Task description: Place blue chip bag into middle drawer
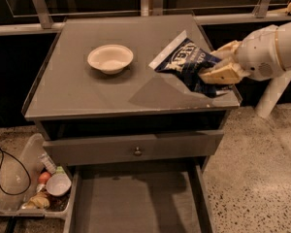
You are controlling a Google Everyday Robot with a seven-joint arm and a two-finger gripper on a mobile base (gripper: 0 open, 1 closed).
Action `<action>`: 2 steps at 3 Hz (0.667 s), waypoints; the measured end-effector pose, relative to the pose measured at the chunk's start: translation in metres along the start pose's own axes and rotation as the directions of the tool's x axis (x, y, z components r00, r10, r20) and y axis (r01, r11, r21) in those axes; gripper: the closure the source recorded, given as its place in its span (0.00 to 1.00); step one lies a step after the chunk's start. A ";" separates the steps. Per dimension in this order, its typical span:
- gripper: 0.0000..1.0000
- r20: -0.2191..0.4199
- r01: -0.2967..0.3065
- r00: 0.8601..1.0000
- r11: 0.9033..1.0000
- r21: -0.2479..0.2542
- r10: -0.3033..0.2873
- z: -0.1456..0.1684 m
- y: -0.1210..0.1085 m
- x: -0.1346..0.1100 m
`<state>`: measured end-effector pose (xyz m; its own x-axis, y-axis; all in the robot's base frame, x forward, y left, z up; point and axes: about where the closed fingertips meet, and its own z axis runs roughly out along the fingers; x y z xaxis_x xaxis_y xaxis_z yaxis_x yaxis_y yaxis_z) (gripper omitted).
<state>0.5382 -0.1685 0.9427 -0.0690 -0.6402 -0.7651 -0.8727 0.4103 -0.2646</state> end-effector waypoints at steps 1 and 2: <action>1.00 0.013 0.015 1.000 1.000 -0.005 -0.015 -0.031 0.041 0.008; 1.00 0.000 -0.007 1.000 1.000 -0.024 0.007 -0.058 0.097 0.033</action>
Offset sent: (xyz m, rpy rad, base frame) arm -0.1968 -0.0404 -0.0518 0.0115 0.0824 -0.0039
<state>0.4233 -0.1877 0.9254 -0.0752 -0.6371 -0.7671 -0.8836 0.3991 -0.2448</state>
